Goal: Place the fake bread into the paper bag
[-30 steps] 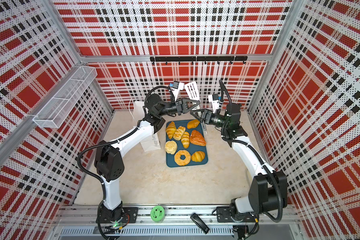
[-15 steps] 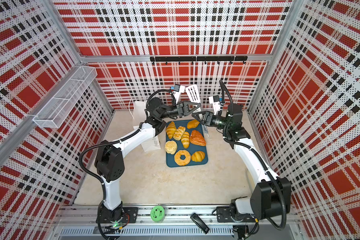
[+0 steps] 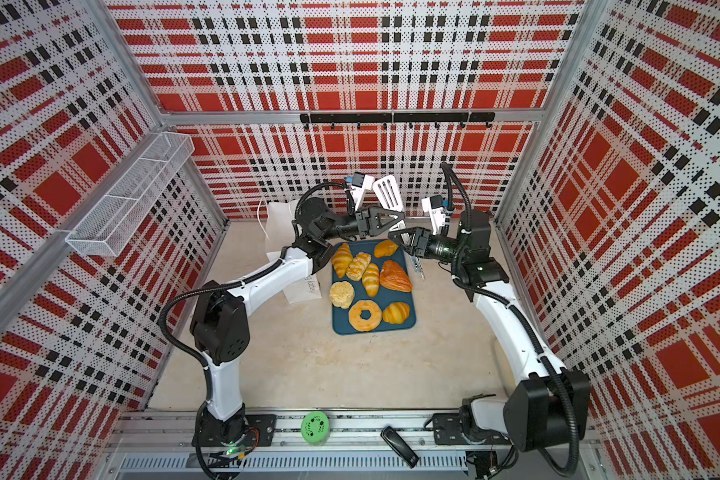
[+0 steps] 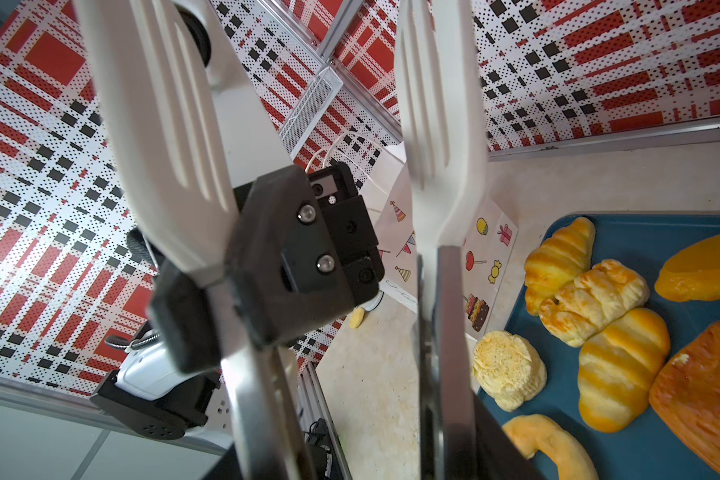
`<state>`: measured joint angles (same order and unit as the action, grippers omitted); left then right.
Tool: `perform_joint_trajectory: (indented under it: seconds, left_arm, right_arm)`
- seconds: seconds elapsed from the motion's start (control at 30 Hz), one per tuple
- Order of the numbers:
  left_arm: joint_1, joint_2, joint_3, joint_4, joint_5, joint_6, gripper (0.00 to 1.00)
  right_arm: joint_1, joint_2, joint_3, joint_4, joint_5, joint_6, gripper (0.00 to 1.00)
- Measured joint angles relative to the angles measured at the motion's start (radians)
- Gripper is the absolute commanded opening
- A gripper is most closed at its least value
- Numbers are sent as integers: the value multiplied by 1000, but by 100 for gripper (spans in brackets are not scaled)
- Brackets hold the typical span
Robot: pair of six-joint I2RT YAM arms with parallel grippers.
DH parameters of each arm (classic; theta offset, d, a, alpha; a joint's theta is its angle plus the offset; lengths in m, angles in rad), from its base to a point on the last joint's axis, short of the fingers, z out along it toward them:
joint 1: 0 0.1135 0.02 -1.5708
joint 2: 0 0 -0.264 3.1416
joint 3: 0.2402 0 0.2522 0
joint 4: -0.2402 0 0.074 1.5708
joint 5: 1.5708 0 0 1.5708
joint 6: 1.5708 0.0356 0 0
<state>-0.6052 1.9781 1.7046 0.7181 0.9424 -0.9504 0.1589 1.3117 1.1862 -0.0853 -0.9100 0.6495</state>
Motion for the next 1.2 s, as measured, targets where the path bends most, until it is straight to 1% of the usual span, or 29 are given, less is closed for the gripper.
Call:
perform_joint_trajectory:
  seconds: [0.2,0.33,0.4,0.63,0.83,1.2]
  left_arm:
    - [0,2,0,0,15,-12,4]
    - [-3,2,0,20,14,-15,1]
    - [-5,2,0,31,9,-19,0]
    - [-14,5,0,98,-16,-58,0]
    - [-19,7,0,138,-40,-95,0]
    - [-29,7,-10,174,-71,-123,0]
  right_arm:
    - [-4,-6,5,-37,-2,-13,58]
    - [-10,-11,5,-39,-3,-2,68]
    - [-15,-11,4,-35,-3,9,70]
    - [-21,-17,3,-6,-4,46,79]
    - [-27,-17,3,41,2,67,83]
    - [-31,-15,3,79,4,95,87]
